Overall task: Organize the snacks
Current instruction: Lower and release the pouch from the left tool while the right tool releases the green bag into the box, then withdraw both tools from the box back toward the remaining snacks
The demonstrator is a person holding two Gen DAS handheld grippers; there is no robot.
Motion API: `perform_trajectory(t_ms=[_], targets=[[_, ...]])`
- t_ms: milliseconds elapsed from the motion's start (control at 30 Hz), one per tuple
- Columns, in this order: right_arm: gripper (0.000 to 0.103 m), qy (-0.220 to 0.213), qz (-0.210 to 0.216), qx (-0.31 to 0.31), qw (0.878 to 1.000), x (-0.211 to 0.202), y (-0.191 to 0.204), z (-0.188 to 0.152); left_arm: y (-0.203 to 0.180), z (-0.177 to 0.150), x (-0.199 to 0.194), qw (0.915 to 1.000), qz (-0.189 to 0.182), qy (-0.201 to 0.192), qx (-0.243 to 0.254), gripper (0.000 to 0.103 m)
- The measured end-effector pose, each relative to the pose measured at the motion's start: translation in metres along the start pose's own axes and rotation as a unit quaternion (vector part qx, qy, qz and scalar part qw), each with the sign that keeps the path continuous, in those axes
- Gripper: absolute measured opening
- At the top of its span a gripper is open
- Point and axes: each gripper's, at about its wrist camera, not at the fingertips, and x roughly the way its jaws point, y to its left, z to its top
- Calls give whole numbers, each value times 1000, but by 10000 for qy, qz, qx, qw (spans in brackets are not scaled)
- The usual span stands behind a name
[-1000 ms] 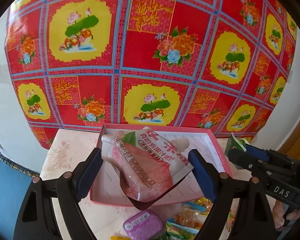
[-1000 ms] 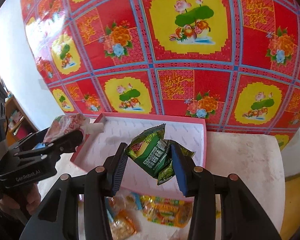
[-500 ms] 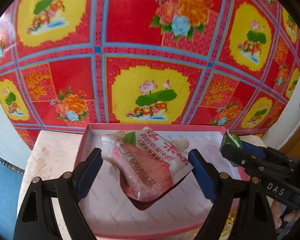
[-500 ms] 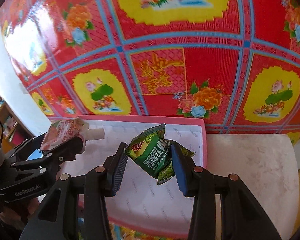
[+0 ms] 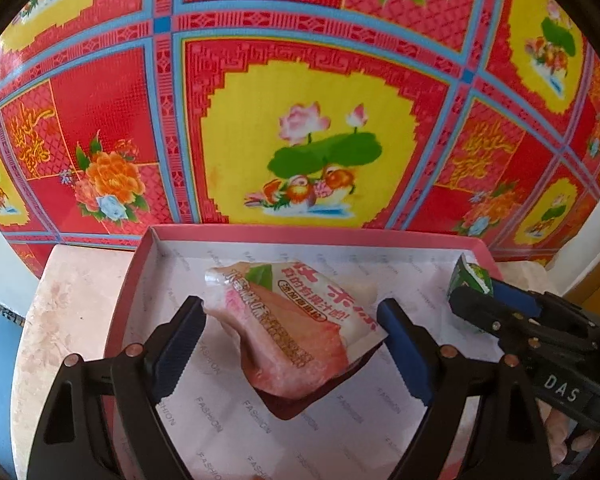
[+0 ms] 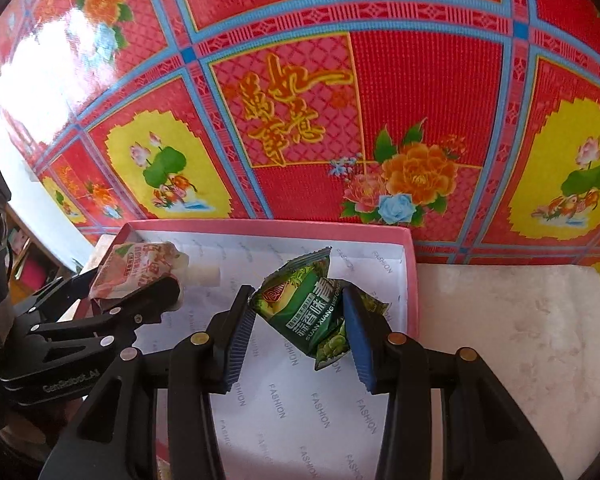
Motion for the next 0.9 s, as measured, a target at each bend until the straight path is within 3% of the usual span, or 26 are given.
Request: perform_trajectory(t_ms=[200,367,433,567,900], targets=[[46,55,15,20,10000,2,-2,-1,-3,-2,10,9998,168,23,-81,91],[52,73,84,-80,9999,1,3,-2,-3,-7,9,9999,121,9,-53,93],[60,38,72,-117,9999,2,8,-1,-2,-7,7,10000,69,29,-32,96],[63,-37,26,-132,9999,-3,10,0,-2,-6,-1,10000,43,-6,-36,96],[64,-176,73,25,9998,-33,7,-1,-1,-13,-31,9999,-61,-91,-82,96]])
